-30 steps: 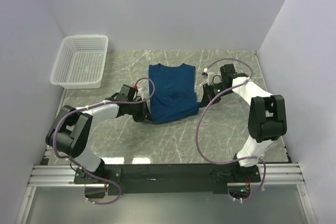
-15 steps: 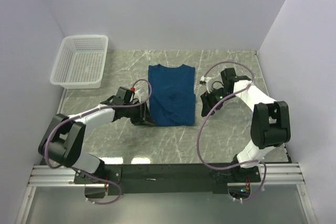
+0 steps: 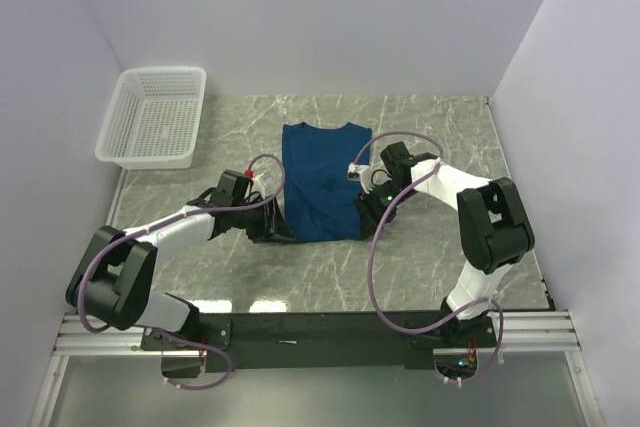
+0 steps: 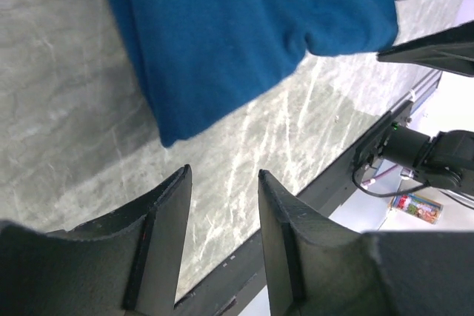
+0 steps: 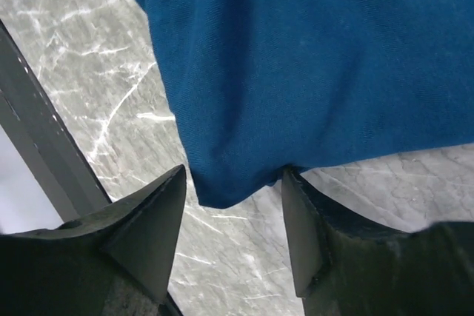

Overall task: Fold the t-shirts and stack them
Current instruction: Fold the tshirt

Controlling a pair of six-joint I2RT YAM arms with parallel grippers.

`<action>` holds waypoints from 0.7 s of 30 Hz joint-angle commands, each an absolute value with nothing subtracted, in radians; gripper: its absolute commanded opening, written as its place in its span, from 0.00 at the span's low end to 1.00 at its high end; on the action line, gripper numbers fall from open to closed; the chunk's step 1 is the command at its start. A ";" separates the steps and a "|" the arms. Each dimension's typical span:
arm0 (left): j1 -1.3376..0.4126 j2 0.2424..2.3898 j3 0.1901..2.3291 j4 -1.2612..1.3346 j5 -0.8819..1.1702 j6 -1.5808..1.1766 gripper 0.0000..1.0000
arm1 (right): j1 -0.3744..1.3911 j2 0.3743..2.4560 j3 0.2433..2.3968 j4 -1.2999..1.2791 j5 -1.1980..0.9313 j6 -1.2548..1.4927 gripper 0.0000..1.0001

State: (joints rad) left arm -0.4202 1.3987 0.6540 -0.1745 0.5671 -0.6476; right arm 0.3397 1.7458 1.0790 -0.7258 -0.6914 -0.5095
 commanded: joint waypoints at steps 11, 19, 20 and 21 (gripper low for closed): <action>-0.433 1.611 0.715 -0.035 0.600 -0.666 0.28 | 0.336 1.730 1.108 -0.756 -0.684 -0.485 0.13; -0.436 1.537 0.697 -0.069 0.585 -0.658 0.01 | 0.256 1.704 1.137 -0.805 -0.582 -0.517 0.06; -0.436 1.516 0.680 -0.087 0.578 -0.661 0.01 | 0.247 1.700 1.144 -0.808 -0.565 -0.528 0.06; -0.436 1.478 0.670 -0.095 0.575 -0.669 0.01 | 0.227 1.697 1.150 -0.813 -0.561 -0.532 0.06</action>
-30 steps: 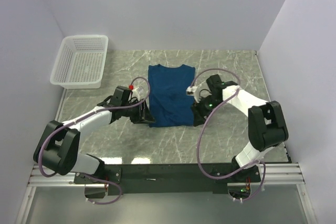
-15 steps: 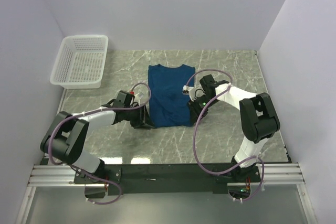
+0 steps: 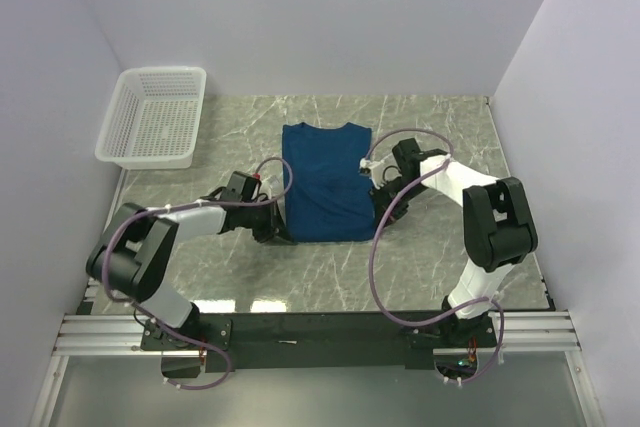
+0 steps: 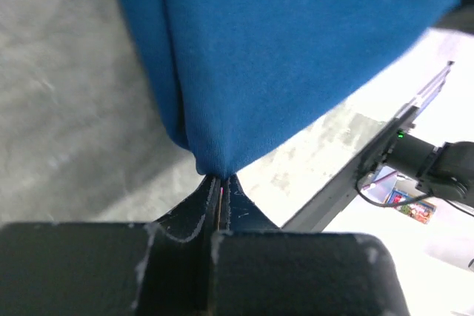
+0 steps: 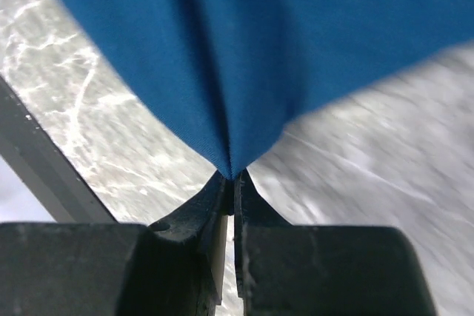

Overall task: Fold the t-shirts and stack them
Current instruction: Fold the tshirt

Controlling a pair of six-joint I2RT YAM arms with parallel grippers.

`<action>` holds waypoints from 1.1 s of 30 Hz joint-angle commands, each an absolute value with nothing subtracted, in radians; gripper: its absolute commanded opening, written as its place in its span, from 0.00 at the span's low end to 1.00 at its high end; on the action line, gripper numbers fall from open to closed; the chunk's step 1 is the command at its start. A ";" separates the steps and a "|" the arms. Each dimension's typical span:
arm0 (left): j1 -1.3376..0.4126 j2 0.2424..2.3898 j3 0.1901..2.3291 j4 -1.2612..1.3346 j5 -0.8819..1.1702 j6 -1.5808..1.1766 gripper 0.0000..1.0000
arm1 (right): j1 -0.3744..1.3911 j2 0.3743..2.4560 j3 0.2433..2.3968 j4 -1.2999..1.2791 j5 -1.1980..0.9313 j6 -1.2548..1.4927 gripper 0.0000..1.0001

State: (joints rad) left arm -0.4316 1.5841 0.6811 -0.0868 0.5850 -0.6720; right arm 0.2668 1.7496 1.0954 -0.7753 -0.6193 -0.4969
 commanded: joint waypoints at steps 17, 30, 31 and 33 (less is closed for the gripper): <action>-0.459 1.450 0.542 -0.043 0.695 -0.721 0.29 | 0.327 1.770 1.181 -0.888 -0.663 -0.601 0.39; -0.359 1.403 0.747 -0.112 0.431 -0.629 0.54 | 0.138 1.597 1.169 -0.855 -0.659 -0.577 0.59; -0.356 1.445 0.805 -0.100 0.436 -0.615 0.54 | 0.137 1.588 1.151 -0.815 -0.672 -0.566 0.59; -0.354 1.584 0.880 -0.098 0.425 -0.586 0.52 | 0.137 1.575 1.141 -0.786 -0.721 -0.531 0.59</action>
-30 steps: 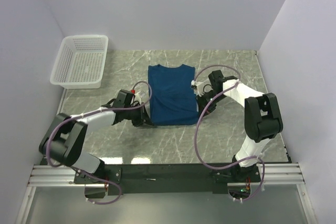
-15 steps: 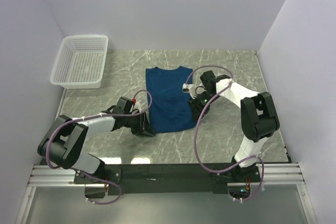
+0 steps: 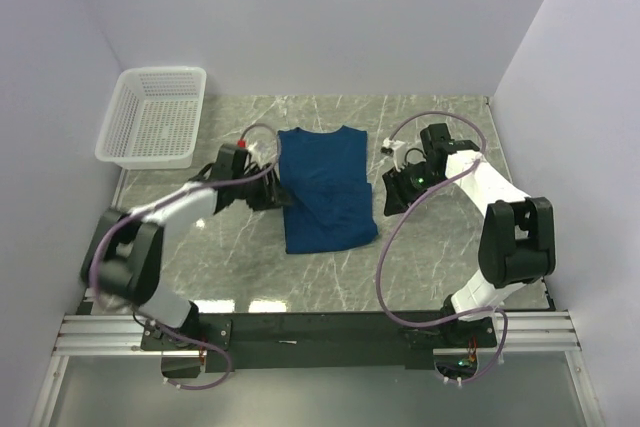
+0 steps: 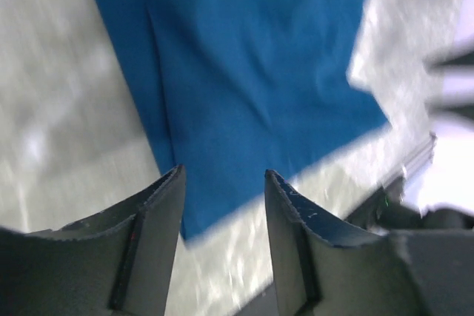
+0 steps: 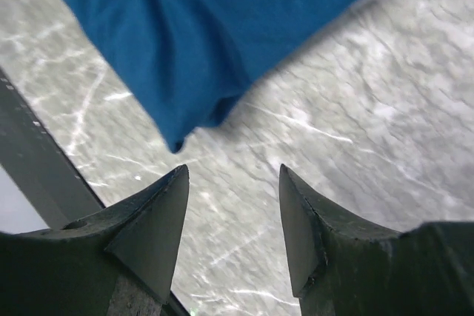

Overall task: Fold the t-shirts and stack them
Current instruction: Fold the tshirt

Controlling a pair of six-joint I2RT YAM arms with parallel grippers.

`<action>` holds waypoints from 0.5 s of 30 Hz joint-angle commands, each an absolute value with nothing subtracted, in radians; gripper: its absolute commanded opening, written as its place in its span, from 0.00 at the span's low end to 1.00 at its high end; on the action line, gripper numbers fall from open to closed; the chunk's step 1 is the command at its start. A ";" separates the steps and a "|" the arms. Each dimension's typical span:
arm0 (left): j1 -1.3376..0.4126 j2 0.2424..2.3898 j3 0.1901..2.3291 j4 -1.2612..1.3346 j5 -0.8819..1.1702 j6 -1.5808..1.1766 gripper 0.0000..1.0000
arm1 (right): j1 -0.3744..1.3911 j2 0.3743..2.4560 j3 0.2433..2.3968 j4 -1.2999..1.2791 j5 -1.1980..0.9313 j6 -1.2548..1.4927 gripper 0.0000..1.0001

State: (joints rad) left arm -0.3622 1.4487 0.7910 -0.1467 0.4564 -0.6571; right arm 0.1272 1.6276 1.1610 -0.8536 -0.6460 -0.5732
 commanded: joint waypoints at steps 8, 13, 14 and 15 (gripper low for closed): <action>-0.354 1.838 1.192 -0.247 0.348 -0.512 0.50 | 0.135 1.606 1.157 -0.784 -0.756 -0.528 0.59; -0.354 1.913 1.258 -0.294 0.385 -0.451 0.49 | 0.133 1.617 1.157 -0.785 -0.759 -0.534 0.59; -0.354 1.924 1.268 -0.304 0.397 -0.442 0.48 | 0.133 1.626 1.161 -0.784 -0.759 -0.532 0.59; -0.354 1.942 1.279 -0.307 0.406 -0.439 0.48 | 0.135 1.632 1.166 -0.784 -0.756 -0.531 0.59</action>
State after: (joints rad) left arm -0.3531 1.9110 1.2274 -0.2661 0.3740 -0.4995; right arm 0.1329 1.6157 1.1534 -0.8036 -0.7330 -0.5358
